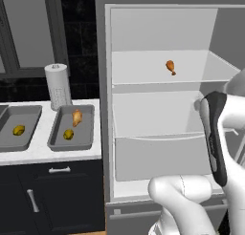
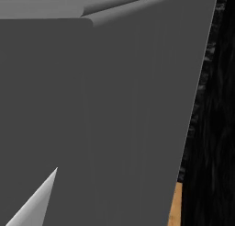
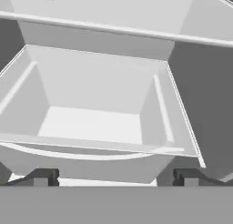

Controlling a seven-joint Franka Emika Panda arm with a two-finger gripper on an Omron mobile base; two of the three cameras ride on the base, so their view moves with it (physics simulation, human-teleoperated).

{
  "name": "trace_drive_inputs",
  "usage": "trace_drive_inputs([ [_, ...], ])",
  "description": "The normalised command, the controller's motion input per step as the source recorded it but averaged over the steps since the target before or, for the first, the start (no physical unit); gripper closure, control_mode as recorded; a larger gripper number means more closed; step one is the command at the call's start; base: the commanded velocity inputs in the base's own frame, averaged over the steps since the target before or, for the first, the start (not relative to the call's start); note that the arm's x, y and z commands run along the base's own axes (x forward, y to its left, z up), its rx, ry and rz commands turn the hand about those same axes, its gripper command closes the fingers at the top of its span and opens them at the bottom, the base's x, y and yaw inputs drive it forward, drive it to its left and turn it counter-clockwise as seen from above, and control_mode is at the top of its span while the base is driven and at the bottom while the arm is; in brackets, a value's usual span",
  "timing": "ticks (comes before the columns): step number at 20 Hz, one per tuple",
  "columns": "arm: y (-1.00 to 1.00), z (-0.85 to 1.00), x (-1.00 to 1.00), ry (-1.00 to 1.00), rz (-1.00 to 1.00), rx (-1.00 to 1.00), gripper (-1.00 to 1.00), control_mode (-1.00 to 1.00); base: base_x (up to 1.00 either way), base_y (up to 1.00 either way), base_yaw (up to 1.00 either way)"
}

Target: Place one lemon and one chicken drumstick in each tupperware on the nearby counter, to pack two identical lunches.

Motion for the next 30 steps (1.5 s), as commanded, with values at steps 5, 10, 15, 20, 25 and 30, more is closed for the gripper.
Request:
trace_drive_inputs([
  [5,0.71,1.0,0.24,-0.2,-0.02,-0.05,-1.0,-1.0,0.0,0.0,0.0],
  [10,0.43,0.94,0.55,-0.12,-0.02,0.0,-1.0,-1.0,0.0,0.0,0.0],
  [15,0.32,0.28,0.99,-0.02,-0.09,0.02,-1.0,-1.0,0.0,0.0,0.0],
  [20,-0.17,-0.1,0.66,0.0,-0.02,0.1,-1.0,-1.0,0.0,0.0,0.0],
  [25,-0.14,-0.27,0.77,0.0,0.0,0.01,-1.0,-1.0,0.0,0.0,0.0],
  [30,0.0,-0.23,0.72,0.04,0.0,0.0,-1.0,-1.0,0.0,0.0,0.0],
])
